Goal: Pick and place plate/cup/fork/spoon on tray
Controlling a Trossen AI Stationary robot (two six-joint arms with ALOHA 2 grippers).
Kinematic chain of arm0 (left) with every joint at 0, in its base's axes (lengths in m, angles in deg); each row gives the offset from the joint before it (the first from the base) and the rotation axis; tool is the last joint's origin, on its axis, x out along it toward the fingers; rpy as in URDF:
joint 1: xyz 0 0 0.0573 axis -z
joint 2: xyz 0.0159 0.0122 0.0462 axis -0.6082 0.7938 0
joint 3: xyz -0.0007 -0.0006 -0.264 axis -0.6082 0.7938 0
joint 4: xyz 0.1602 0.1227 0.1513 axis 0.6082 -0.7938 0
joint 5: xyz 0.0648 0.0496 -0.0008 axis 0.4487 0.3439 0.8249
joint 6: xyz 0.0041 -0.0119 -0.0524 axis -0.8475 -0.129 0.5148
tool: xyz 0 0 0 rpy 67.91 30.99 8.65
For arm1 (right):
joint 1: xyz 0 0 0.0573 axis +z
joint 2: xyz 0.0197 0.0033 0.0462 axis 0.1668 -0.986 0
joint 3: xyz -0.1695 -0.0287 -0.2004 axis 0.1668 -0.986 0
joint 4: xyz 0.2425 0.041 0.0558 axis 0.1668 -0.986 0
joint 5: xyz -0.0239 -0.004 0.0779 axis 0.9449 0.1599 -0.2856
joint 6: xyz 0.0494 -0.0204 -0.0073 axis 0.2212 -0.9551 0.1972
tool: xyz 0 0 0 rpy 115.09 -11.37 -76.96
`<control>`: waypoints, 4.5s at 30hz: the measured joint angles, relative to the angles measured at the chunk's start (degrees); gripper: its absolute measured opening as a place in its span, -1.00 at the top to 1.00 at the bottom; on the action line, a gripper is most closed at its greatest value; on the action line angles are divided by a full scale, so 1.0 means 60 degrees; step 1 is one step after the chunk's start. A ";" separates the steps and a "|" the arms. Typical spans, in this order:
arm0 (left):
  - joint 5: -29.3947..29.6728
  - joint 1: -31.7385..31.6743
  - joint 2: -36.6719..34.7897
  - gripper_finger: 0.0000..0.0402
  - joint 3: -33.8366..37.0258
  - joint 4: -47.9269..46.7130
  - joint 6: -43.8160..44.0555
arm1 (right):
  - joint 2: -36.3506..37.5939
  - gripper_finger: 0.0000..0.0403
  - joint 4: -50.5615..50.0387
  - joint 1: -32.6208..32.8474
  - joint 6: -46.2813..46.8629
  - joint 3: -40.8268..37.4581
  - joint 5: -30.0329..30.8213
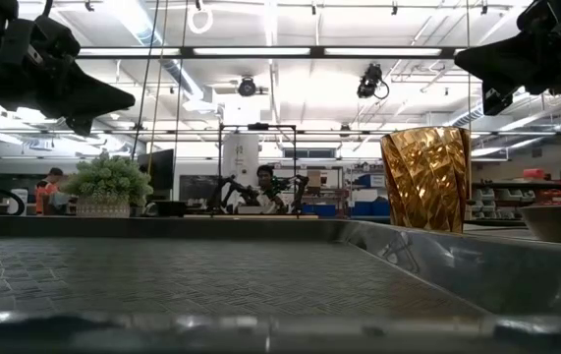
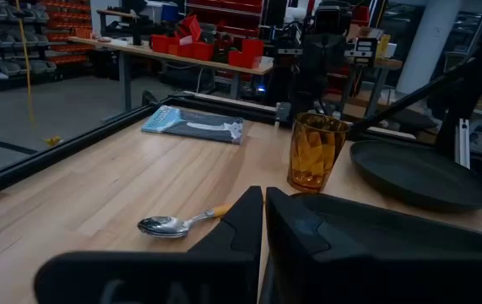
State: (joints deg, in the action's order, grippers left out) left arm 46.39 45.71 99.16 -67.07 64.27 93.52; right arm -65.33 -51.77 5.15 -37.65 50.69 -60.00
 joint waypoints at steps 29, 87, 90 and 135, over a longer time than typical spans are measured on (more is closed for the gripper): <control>0.0016 0.0000 0.0004 0.88 0.0002 0.0489 0.0003 | 0.0000 0.89 -0.0001 -0.0002 -0.0001 0.0003 -0.0001; -0.1252 -0.1693 1.4246 0.92 -1.0354 0.1077 -0.2410 | -0.0028 0.89 0.0001 -0.0001 -0.0001 0.0001 -0.0001; -0.1618 -0.1611 1.4989 0.83 -1.1570 -0.0463 -0.2244 | -0.0028 0.89 0.0001 -0.0001 0.0001 0.0000 -0.0001; -0.2111 -0.0103 1.9592 0.19 -1.8779 -0.8023 -0.6980 | -0.0046 0.89 0.0219 -0.0001 -0.0001 0.0002 0.0001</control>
State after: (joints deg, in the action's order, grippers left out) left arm 33.72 45.09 216.72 -179.75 16.14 51.64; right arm -65.60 -50.46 5.15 -37.66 50.70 -59.99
